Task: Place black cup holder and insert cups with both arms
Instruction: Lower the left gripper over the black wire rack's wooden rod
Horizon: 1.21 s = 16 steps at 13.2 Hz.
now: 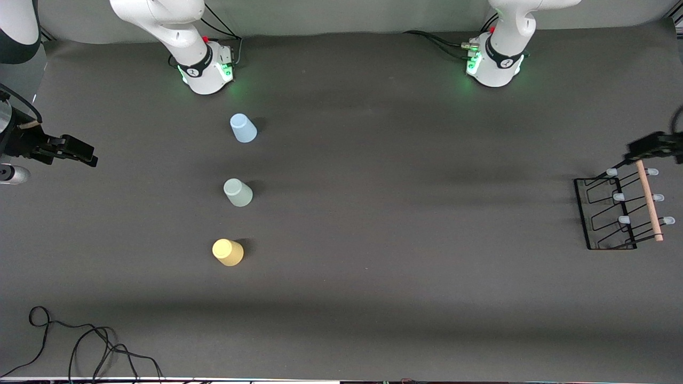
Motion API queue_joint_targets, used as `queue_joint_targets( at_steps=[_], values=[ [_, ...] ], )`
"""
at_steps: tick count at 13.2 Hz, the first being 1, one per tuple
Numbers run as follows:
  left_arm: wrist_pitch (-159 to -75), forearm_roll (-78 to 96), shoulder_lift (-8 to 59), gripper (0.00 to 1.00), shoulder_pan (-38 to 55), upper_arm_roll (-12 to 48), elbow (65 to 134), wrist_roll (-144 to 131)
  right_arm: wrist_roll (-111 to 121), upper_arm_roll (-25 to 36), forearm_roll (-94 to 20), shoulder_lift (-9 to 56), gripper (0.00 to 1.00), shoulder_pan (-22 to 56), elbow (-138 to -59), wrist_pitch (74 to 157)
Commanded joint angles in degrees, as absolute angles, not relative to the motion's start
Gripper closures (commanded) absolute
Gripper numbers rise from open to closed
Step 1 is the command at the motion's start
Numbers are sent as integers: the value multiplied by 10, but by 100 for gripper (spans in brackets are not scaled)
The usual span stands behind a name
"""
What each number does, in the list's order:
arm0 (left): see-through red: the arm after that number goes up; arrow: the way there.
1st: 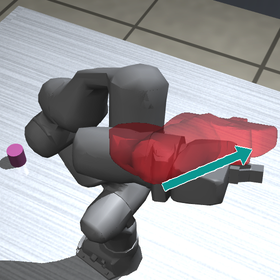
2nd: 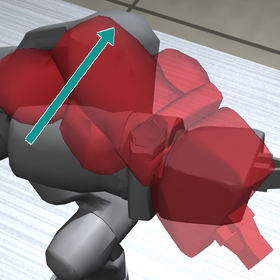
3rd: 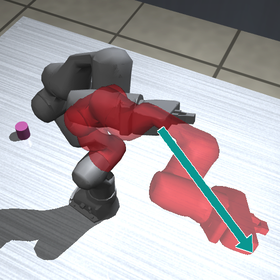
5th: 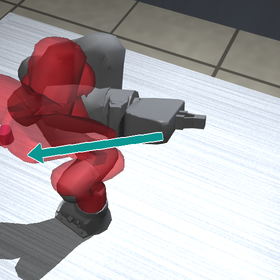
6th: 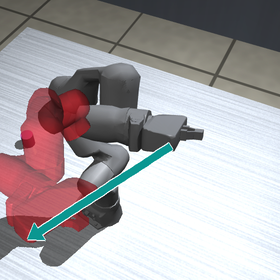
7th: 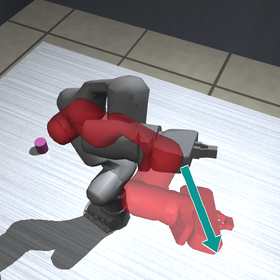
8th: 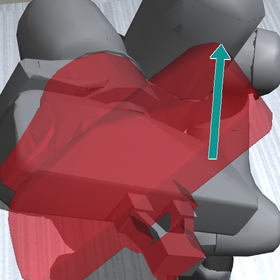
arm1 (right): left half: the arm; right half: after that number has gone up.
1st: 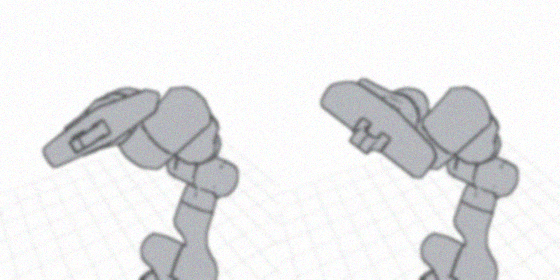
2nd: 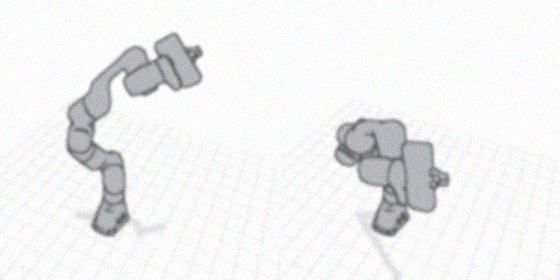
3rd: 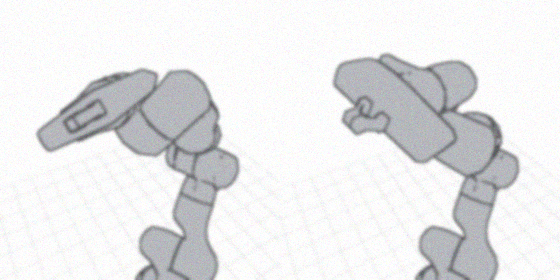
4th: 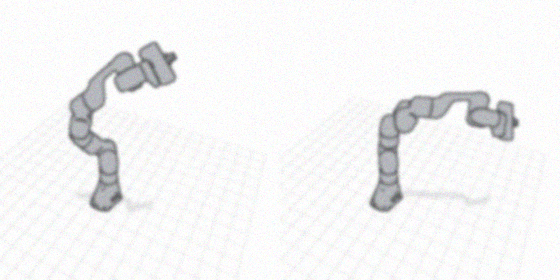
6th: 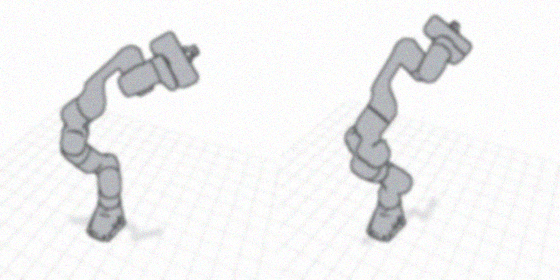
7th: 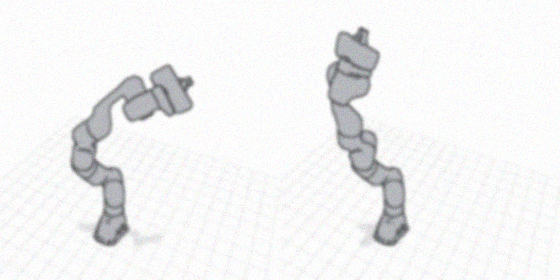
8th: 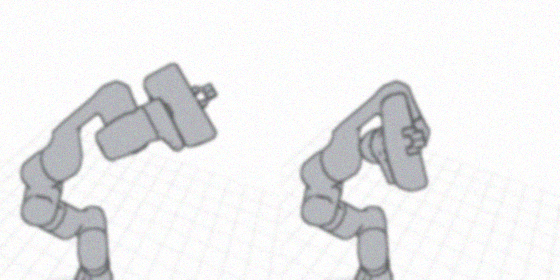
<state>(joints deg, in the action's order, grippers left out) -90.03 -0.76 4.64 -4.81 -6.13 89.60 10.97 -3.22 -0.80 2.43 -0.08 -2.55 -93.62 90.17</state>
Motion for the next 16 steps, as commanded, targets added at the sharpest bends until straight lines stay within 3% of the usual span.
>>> queue_joint_targets(
  at_steps=[1, 9, 14, 16],
  values=[
    [-921, -9, 35, 0, -103, -58, 932, 154, -25, -7, 27, 1, 0, -26, -926, 894],
    [-1006, -47, 39, 0, -153, -59, 1000, 273, -25, -7, 27, -1, 0, -26, -927, 893],
    [-1163, -47, 47, 0, -177, -59, 1129, 301, -25, -7, 27, -1, 0, -26, -927, 893],
    [-1193, -47, 69, 0, -193, -58, 1144, 302, -25, -7, 27, -1, 0, -27, -927, 893]
  ],
)
